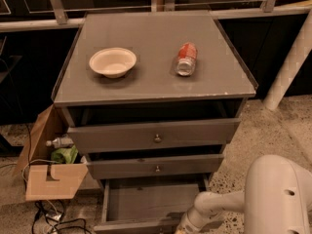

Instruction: Close bottom drawer

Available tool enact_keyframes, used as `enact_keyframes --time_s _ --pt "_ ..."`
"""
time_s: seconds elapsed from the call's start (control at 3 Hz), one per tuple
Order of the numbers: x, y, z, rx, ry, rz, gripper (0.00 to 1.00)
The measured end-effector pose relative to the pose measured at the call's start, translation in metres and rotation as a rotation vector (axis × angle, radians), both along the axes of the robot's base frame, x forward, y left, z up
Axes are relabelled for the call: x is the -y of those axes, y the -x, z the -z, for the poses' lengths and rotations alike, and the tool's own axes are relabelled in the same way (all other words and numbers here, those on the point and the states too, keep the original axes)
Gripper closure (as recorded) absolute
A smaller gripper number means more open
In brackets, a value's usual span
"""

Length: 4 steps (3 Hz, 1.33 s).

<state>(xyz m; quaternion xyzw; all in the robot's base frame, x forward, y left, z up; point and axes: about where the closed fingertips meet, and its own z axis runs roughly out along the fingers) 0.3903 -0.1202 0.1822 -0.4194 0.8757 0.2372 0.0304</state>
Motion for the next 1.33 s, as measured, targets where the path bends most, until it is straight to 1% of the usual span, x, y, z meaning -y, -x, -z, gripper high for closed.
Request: enact_keyframes --time_s 0.33,0.67,1.33 --pt "0.0 0.0001 0.0 0.0 0.0 0.0 0.0" --pt "0.0 0.0001 0.0001 0.0 0.0 0.0 0.04" --pt "-0.0001 0.0001 0.0001 0.0 0.0 0.0 0.5"
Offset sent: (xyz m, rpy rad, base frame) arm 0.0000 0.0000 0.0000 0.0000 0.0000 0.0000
